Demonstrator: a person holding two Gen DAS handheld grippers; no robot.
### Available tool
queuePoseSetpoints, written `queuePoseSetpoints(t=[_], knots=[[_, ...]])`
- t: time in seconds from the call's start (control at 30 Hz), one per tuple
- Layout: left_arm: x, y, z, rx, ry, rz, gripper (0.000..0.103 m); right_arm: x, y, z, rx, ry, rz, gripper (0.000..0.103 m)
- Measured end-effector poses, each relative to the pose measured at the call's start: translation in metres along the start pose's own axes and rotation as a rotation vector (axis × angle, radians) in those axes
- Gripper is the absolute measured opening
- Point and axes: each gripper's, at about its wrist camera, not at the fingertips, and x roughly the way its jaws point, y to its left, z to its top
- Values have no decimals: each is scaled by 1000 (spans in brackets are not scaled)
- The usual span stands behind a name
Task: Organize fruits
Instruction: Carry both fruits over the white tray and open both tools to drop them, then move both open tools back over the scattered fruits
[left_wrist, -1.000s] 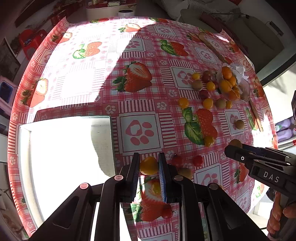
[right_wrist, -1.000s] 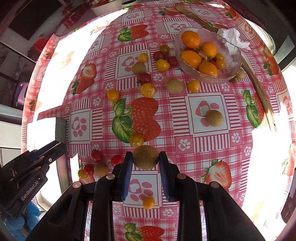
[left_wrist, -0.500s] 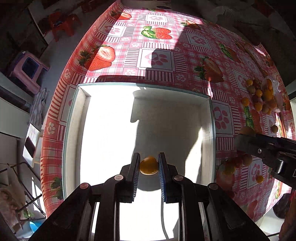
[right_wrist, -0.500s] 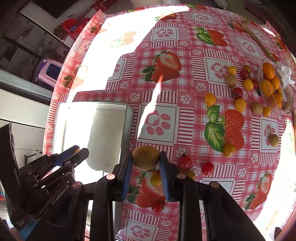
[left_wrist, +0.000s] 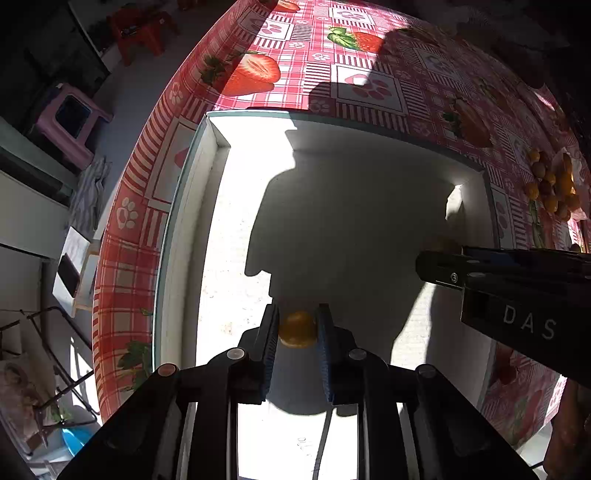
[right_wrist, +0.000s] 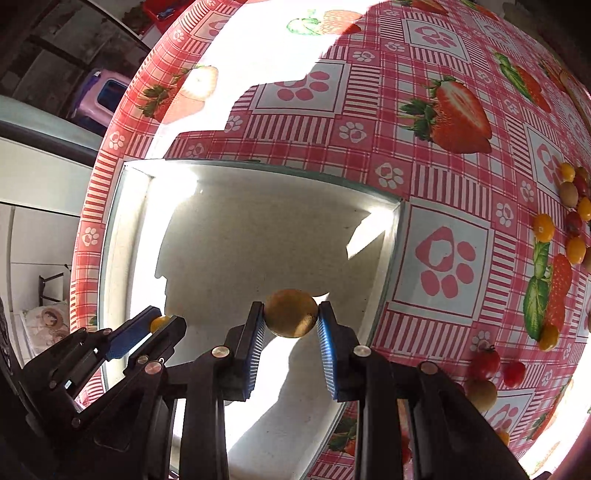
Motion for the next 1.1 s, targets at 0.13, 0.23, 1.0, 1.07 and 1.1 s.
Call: queuePoseSetpoints(t=[0.13, 0.23, 1.0, 1.07, 1.1], knots=[[-6, 3, -3, 5, -48, 46, 80, 5, 5, 3, -22, -2, -14, 38], [-8, 3, -3, 17, -39, 42, 80, 6, 11, 7, -26, 4, 3, 57], [-52, -111, 12, 279, -84, -36, 80, -85, -152, -53, 386, -107, -20, 79], [-53, -128, 16, 305, -83, -48, 80, -87, -176, -68, 441, -100, -37, 79], [-52, -137, 18, 317, -81, -54, 80, -87, -188, -76, 467, -96, -45, 79]])
